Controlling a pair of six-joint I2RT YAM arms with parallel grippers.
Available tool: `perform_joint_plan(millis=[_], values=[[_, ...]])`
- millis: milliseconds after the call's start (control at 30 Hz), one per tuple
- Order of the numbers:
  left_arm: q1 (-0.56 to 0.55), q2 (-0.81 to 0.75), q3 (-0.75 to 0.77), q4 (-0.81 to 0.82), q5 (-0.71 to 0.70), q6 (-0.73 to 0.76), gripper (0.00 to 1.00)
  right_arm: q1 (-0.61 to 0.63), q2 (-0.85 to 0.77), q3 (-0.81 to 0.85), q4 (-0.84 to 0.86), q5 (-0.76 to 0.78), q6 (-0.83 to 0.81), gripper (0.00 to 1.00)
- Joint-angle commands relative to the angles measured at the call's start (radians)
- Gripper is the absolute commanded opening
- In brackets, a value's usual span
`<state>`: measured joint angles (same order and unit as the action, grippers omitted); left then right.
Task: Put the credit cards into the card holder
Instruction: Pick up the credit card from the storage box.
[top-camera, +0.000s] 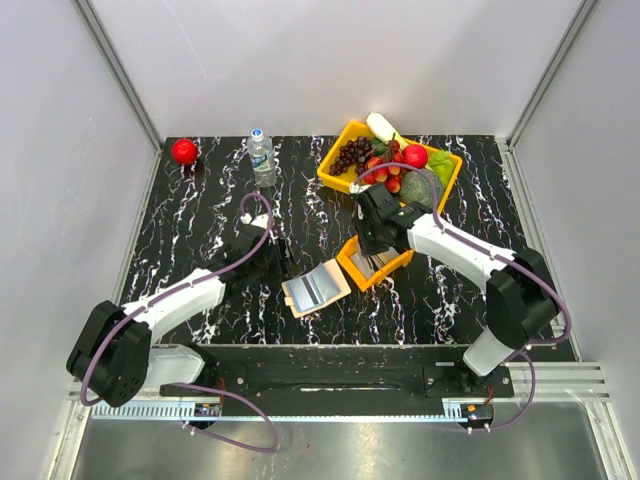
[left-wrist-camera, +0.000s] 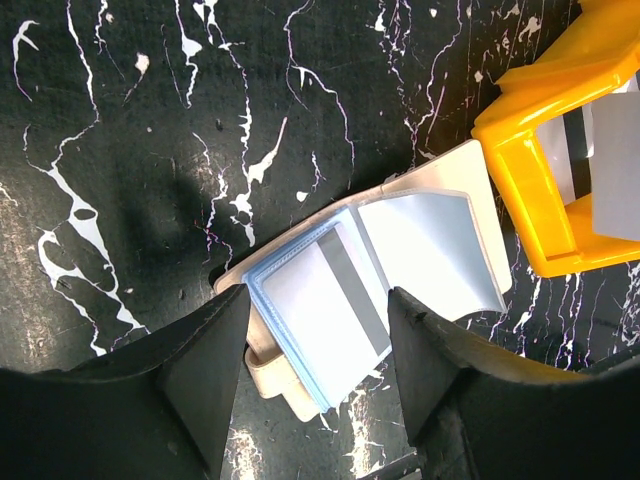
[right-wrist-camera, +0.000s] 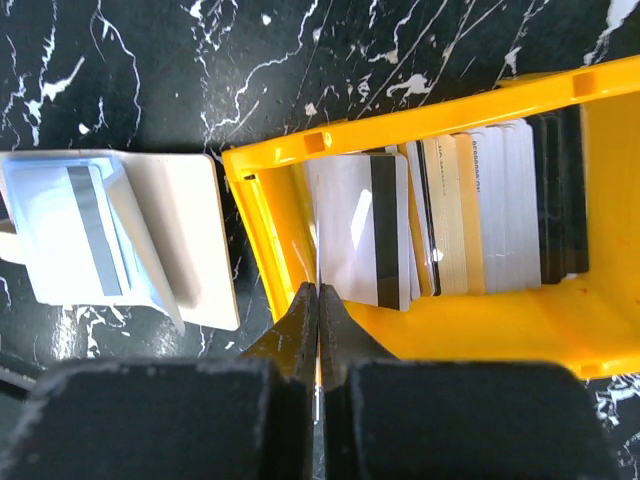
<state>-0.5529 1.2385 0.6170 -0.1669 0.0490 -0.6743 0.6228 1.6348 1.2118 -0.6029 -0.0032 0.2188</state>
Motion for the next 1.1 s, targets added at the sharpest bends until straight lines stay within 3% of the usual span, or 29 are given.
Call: perform_joint_plan(millis=[0, 133, 433, 700, 933, 1067], values=[[-0.002, -0.028, 0.012, 0.023, -0.014, -0.004, 0.62, 0.095, -0.029, 0.057, -0.032, 0.247, 0.077, 0.00], [-0.004, -0.039, 0.016, 0.000, -0.041, -0.008, 0.64, 0.198, -0.024, 0.100, -0.087, 0.538, 0.236, 0.00], [-0.004, -0.128, 0.000, -0.082, -0.181, -0.059, 0.76, 0.344, -0.006, 0.157, -0.118, 0.769, 0.366, 0.00], [-0.002, -0.230, -0.088, -0.155, -0.215, -0.106, 0.79, 0.368, -0.015, 0.157, -0.020, 0.577, 0.369, 0.00], [-0.004, -0.333, -0.206, -0.142, -0.161, -0.185, 0.79, 0.368, 0.016, 0.100, 0.121, 0.292, 0.360, 0.00], [-0.004, -0.350, -0.249, -0.096, -0.104, -0.209, 0.79, 0.368, 0.045, 0.083, 0.147, 0.244, 0.373, 0.00]])
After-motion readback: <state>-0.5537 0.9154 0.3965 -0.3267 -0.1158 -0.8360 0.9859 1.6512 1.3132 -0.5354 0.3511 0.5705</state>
